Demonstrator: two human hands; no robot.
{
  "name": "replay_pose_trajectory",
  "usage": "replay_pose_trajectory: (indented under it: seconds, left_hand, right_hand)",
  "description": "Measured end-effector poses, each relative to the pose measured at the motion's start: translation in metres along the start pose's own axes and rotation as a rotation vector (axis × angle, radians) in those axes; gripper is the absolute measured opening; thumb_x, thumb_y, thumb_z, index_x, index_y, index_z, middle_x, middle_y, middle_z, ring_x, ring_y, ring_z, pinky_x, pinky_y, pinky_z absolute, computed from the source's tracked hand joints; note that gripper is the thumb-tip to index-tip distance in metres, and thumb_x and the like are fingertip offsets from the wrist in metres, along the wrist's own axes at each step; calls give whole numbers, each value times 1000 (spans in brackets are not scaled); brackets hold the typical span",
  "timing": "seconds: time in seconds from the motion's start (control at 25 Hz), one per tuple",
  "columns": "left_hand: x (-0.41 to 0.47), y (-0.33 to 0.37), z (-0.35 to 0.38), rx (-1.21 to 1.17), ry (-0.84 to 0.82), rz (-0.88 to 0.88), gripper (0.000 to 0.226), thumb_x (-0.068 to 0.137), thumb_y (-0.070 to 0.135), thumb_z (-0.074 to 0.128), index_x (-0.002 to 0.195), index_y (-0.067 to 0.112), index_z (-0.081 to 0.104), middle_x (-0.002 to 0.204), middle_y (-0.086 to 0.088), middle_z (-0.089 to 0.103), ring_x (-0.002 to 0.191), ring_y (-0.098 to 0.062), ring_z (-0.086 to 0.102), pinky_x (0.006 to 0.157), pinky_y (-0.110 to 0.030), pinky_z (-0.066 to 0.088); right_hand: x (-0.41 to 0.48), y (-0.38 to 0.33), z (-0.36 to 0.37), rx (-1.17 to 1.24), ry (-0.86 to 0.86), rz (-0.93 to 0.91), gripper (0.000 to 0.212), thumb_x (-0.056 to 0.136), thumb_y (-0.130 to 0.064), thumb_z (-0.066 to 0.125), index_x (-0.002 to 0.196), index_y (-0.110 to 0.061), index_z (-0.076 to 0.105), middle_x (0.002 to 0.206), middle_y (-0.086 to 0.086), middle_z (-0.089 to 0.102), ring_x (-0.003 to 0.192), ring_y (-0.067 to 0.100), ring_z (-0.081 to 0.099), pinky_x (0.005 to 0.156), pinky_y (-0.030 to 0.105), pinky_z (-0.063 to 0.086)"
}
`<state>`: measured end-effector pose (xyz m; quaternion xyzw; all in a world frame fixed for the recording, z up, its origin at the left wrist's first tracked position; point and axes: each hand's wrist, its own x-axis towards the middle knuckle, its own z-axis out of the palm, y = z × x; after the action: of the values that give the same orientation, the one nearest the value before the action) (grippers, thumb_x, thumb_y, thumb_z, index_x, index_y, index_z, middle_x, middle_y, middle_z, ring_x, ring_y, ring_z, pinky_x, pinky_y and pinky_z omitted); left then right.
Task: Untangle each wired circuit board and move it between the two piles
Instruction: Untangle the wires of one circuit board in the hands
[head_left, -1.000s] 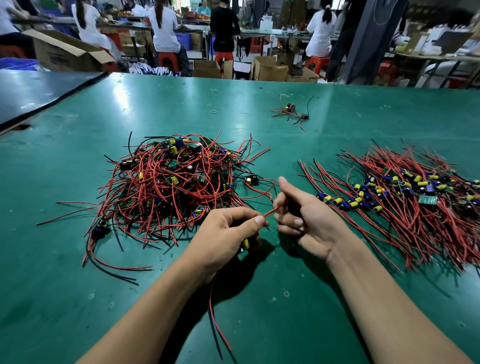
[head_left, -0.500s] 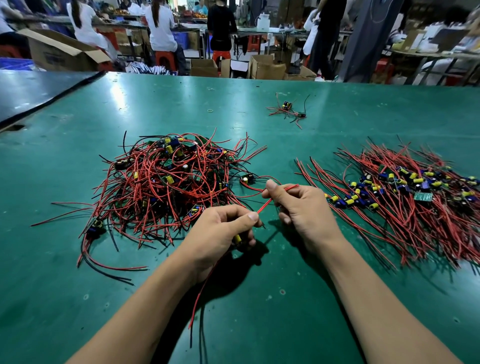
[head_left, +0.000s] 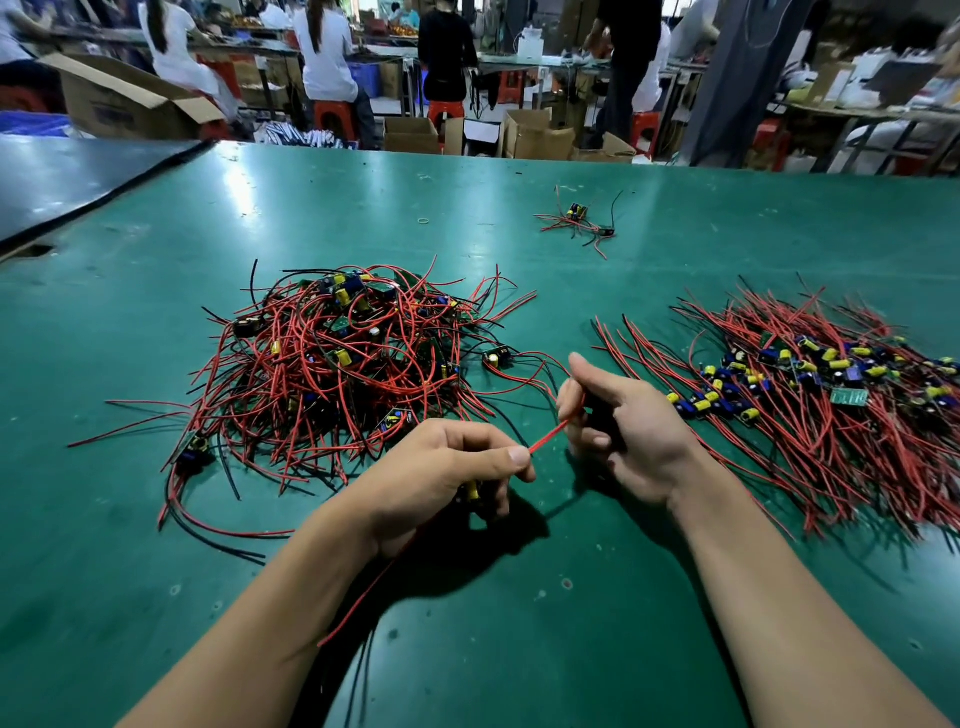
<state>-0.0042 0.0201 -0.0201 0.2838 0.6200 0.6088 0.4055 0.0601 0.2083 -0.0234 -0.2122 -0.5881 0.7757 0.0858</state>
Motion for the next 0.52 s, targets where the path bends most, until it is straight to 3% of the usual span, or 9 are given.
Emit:
replay_pose_trajectory:
  seconds: [0.16, 0.28, 0.4, 0.52]
  left_hand:
    - [2, 1, 0, -24, 27, -33, 16, 83, 18, 67, 78, 3, 69, 56, -7, 53, 53, -18, 54, 51, -21, 41]
    - [2, 1, 0, -51, 53, -43, 15, 88, 13, 64, 80, 1, 69, 57, -9, 54, 52, -18, 56, 50, -20, 43]
    - [3, 0, 4, -140, 126, -50, 15, 90, 11, 64, 83, -1, 70, 61, -12, 57, 54, -20, 60, 52, -23, 50]
    - [4, 1, 8, -286, 210, -39, 14, 91, 12, 63, 87, 0, 68, 71, -14, 67, 55, -22, 64, 50, -24, 53]
  right_hand:
    - [3, 8, -3, -296, 66, -161, 55, 102, -39, 52, 57, -11, 66, 44, -1, 31, 34, 9, 26, 39, 17, 21]
    - [6, 13, -5, -501, 158, -288, 53, 101, -49, 52, 68, -12, 73, 46, -3, 35, 40, 7, 30, 42, 18, 24]
    - [4, 14, -4, -420, 162, -306, 53, 88, -65, 57, 72, -20, 78, 58, 8, 42, 43, 12, 32, 43, 22, 25]
    - [3, 12, 0, -282, 178, -261, 61, 78, -77, 56, 71, -20, 77, 52, -4, 48, 37, 10, 34, 39, 17, 24]
